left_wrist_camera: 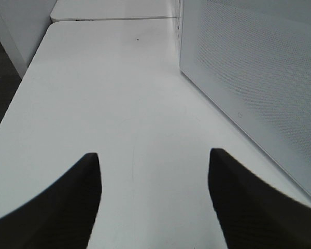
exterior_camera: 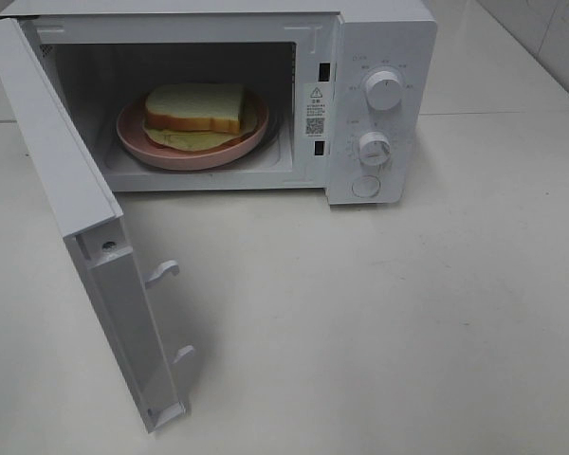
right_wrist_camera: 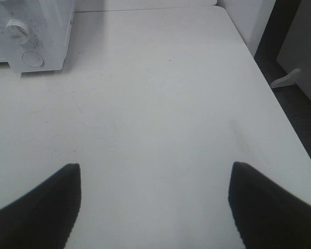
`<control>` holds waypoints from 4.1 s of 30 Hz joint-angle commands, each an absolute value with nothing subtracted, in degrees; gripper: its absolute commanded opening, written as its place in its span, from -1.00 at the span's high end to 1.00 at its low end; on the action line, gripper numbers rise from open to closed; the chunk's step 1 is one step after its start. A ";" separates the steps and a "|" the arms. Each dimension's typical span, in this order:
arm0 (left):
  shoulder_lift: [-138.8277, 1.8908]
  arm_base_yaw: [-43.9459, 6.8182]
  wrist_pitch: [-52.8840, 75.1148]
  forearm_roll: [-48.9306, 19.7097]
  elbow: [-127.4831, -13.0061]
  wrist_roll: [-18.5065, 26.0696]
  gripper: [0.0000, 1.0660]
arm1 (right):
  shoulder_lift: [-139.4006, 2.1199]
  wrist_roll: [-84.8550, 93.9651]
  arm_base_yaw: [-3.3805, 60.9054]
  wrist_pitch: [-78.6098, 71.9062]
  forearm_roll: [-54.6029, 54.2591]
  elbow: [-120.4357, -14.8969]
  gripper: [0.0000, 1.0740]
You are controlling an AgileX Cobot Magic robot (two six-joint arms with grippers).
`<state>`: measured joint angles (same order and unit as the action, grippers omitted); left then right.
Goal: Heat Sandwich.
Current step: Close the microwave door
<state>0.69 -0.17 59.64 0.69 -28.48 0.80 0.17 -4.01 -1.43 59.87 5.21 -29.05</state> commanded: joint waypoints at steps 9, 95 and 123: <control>1.49 -0.11 59.30 0.57 -28.30 0.57 -0.11 | 1.83 -3.55 -1.72 59.36 5.10 -28.99 -0.42; -46.01 -0.11 8.77 -0.46 -22.92 0.57 1.00 | 1.83 -3.55 -1.72 59.36 5.10 -28.99 -0.42; -76.60 -0.11 -36.96 19.77 -22.92 -10.20 1.00 | 1.83 -3.55 -1.72 59.36 5.10 -28.99 -0.42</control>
